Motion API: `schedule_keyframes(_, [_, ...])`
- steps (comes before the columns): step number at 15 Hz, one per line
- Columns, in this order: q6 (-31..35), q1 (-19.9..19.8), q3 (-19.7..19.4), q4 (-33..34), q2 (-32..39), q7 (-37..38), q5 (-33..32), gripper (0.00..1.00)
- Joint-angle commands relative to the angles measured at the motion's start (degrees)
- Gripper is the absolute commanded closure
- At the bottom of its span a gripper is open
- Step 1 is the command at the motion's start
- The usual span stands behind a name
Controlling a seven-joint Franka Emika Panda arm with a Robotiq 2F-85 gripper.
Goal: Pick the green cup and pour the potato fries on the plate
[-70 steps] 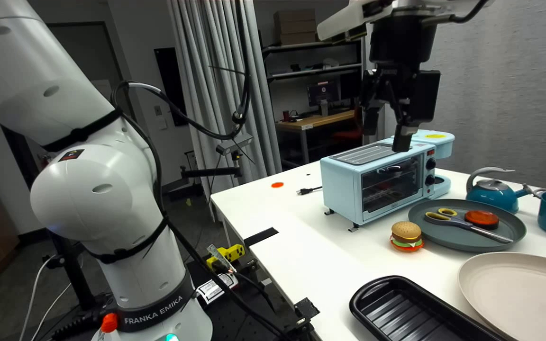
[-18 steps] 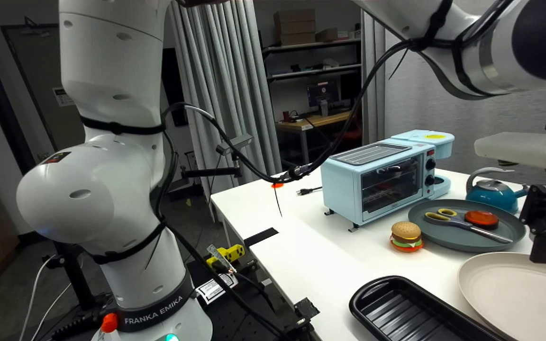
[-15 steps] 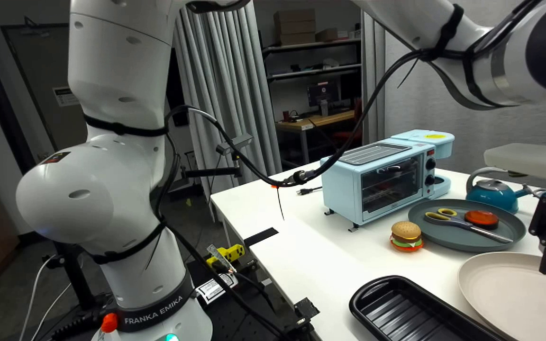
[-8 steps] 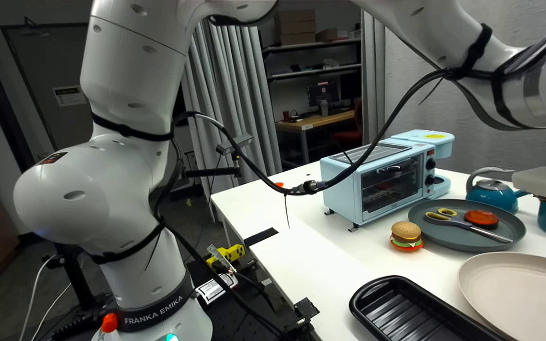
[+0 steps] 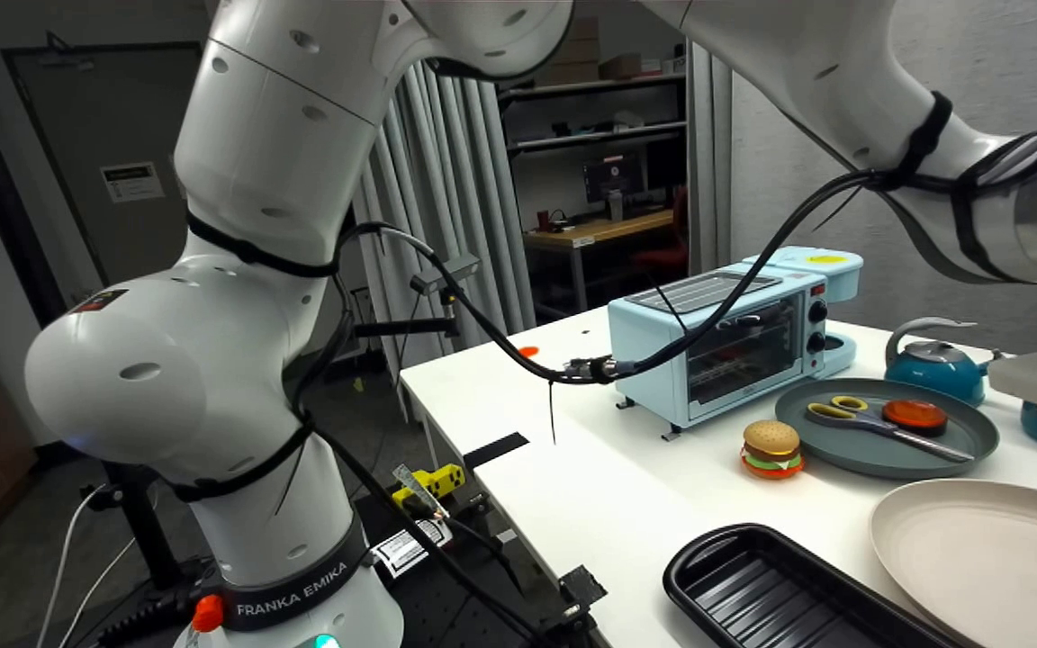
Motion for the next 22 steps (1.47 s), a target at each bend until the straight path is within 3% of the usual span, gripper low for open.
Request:
schedule_keyframes(1, [-1.48,-0.07,0.83,3.75,3.25,0.81,0.48,0.0])
schedule_keyframes(11, [-1.81,0.73,1.88,4.5,6.2,1.4,0.48,0.02])
schedule_keyframes(12, [-1.74,0.86,1.98,4.3,6.23,1.4,0.49,0.07])
schedule_keyframes(14, [-1.74,1.07,2.14,4.24,6.4,1.46,0.51,0.33])
schedule_keyframes(22, [-1.51,1.22,2.27,4.02,5.95,1.78,0.63,0.95])
